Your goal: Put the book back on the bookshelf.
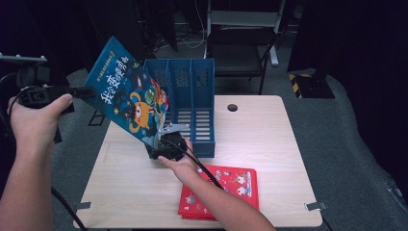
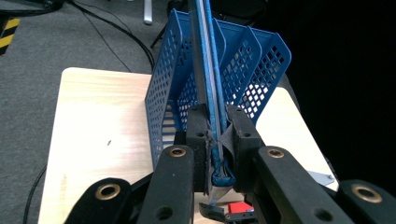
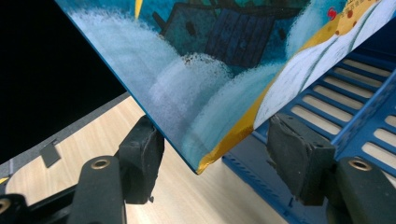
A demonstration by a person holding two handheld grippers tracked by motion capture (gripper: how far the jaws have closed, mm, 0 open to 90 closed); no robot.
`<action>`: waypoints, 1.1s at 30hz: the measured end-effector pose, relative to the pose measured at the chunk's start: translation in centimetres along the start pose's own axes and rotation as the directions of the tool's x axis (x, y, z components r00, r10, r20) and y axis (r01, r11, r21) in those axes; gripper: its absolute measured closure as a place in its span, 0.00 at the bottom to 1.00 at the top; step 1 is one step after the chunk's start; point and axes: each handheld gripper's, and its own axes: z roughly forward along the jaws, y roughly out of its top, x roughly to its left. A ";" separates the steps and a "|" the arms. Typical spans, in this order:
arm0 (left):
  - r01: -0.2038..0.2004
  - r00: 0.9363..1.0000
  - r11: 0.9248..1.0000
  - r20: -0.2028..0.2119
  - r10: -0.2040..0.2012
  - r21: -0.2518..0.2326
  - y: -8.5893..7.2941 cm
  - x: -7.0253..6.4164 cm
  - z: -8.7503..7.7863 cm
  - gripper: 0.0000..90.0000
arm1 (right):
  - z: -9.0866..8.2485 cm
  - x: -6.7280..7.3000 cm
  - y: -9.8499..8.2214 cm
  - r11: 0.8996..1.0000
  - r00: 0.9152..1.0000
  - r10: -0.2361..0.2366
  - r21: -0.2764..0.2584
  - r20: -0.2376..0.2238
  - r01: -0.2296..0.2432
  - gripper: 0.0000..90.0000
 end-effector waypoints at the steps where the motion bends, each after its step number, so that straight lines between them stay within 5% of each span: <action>1: -0.008 1.000 1.000 -0.001 0.008 0.005 0.1 -0.1 0.0 0.91 | 0.0 -0.1 0.0 1.000 1.000 -0.004 -0.001 -0.002 0.004 0.41; 33: -0.009 1.000 1.000 -0.023 0.009 0.009 1.0 -1.0 -0.4 0.92 | 0.2 -0.5 1.2 0.999 0.999 -0.044 -0.009 -0.005 0.044 0.42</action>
